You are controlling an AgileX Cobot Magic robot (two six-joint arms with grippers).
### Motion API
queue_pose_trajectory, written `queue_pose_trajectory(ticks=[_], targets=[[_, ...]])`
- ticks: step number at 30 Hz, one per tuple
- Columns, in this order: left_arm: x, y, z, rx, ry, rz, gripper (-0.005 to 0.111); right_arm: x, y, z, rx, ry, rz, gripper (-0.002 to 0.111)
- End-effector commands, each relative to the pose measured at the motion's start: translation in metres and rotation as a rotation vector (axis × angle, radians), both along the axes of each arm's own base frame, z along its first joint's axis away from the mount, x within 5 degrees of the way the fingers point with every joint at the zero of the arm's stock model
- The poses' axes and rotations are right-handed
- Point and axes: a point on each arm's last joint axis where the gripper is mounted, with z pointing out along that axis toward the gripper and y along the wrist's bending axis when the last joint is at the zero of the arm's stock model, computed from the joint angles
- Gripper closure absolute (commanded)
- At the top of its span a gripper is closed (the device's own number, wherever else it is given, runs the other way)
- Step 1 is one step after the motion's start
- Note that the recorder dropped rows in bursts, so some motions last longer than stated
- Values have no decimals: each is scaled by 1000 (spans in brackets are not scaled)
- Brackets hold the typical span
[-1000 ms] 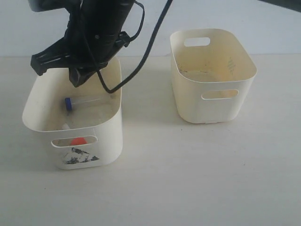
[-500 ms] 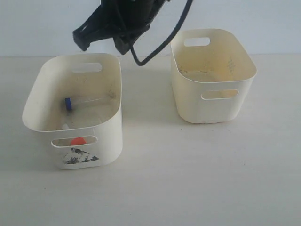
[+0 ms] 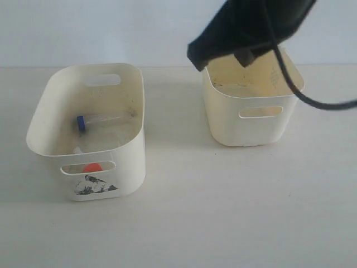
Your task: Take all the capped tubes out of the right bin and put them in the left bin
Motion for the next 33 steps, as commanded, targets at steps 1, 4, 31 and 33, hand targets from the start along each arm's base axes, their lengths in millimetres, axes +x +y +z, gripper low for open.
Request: queue_pose_trajectory(ticks=[1,4,31,33], targets=[[0,0,2,-17,-10,-1,102,-25,-21,-3,45,-37,-14,108],[0,0,2,-17,-10,-1,102,-38,-31,-6,93,-78,-7,108],[0,0,2,-17,-10,-1,102,-78,-63,-6,239,-298,74,108],[0,0,2,-17,-10,-1,102,-78,-63,-6,239,-298,74,108]])
